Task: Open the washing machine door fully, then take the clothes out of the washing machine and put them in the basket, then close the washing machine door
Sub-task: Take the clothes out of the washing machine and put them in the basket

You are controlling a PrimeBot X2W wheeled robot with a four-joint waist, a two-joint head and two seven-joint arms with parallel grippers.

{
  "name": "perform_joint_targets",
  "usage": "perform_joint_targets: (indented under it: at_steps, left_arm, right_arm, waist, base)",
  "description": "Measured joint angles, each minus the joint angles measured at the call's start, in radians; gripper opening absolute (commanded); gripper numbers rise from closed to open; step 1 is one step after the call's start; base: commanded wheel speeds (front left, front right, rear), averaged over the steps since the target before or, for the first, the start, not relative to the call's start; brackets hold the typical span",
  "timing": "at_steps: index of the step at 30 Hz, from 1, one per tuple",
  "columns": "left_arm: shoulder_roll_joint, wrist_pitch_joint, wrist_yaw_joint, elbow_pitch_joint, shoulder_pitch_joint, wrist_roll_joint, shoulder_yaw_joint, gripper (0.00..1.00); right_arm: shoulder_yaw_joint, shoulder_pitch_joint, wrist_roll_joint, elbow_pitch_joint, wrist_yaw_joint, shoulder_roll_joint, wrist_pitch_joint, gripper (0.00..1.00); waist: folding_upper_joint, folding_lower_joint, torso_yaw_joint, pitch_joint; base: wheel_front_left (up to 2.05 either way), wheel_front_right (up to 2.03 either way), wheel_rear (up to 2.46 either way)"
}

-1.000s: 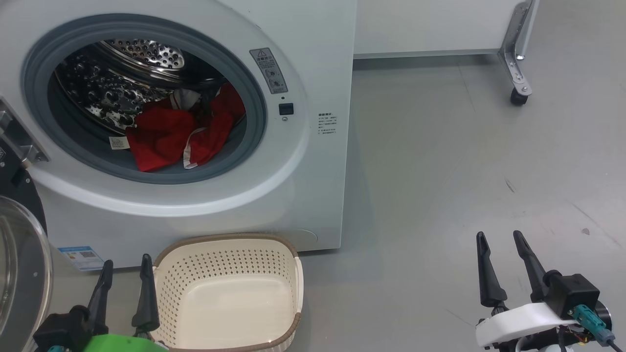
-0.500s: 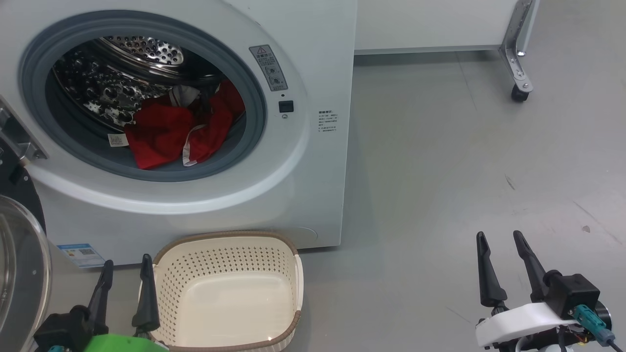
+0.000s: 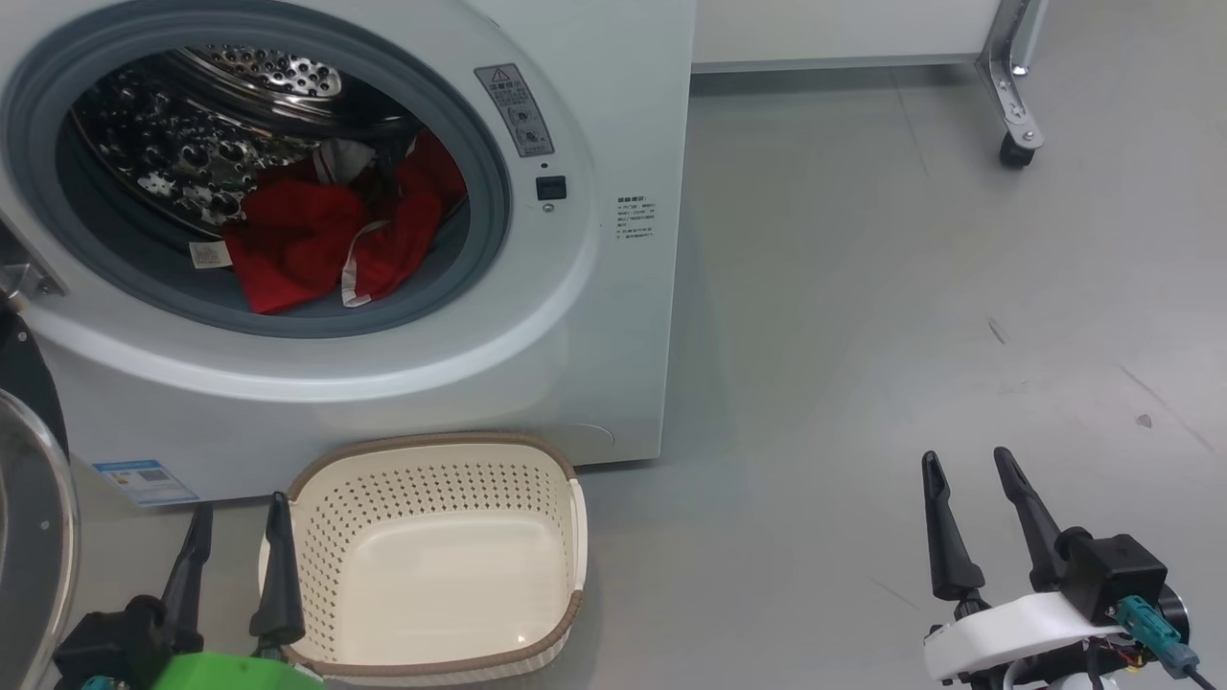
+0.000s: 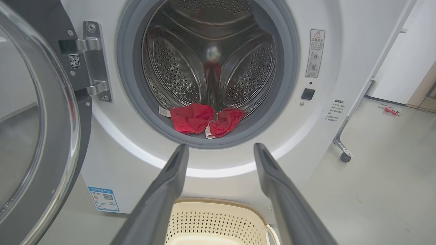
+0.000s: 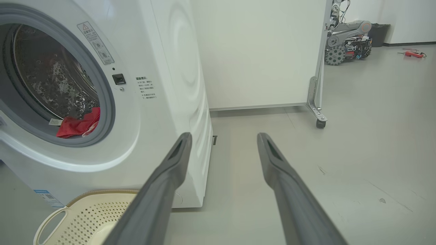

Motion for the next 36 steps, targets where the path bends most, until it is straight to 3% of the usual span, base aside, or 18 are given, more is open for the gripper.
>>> perform_joint_targets:
  at_steps: [14,28,36]
  left_arm:
    - [0.052,0.032,-0.001,-0.012,-0.090,0.006,0.024,1.00]
    - [0.124,0.178,0.032,0.016,-0.351,-0.053,0.113,1.00]
    - [0.205,0.288,0.051,0.076,-0.474,-0.053,0.124,1.00]
  right_arm:
    - [0.044,-0.024,-0.003,-0.022,0.000,0.002,0.000,1.00]
    - [0.092,-0.105,-0.003,-0.038,0.000,0.005,0.000,1.00]
    - [0.123,-0.142,0.012,-0.037,0.000,0.007,-0.005,1.00]
  waist:
    - [0.0000,0.0000,-0.060,0.125]
    - [0.0000,0.0000,-0.169,0.284]
    - [0.0000,0.0001,-0.251,0.352]
  base:
    - [0.00,0.00,0.00]
    - [0.00,0.00,0.00]
    - [0.00,0.00,0.00]
